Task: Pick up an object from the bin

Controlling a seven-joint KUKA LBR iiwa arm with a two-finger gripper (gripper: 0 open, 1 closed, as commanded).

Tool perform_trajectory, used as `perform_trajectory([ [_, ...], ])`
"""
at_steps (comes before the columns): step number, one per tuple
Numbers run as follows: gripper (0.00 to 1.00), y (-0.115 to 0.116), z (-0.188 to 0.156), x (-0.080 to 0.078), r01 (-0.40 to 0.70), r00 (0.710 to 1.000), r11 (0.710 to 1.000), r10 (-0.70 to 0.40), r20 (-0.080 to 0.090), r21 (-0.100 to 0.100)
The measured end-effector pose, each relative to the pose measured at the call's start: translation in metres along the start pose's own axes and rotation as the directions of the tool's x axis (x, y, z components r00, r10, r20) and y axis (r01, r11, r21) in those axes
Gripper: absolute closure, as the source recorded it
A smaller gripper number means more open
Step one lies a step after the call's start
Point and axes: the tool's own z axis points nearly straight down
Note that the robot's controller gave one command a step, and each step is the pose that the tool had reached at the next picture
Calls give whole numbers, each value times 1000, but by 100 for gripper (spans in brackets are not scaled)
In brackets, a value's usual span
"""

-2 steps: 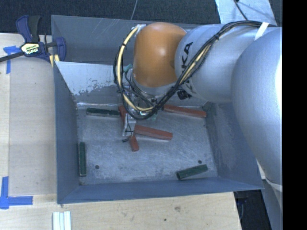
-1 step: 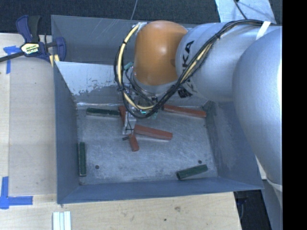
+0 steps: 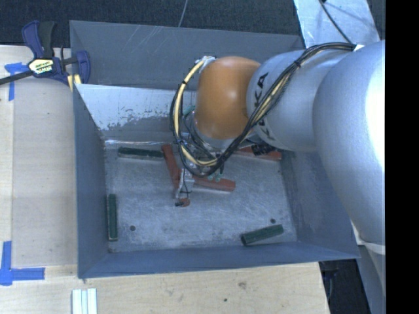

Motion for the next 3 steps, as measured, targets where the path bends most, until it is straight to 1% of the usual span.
perform_trajectory([
  [1, 0, -23, 16, 10, -151, 988, 989, 151, -12, 5],
  [2, 100, -66, 21, 23, -157, 988, 988, 157, -5, 4],
  [3, 100, -66, 21, 23, -158, 987, 987, 158, -5, 3],
])
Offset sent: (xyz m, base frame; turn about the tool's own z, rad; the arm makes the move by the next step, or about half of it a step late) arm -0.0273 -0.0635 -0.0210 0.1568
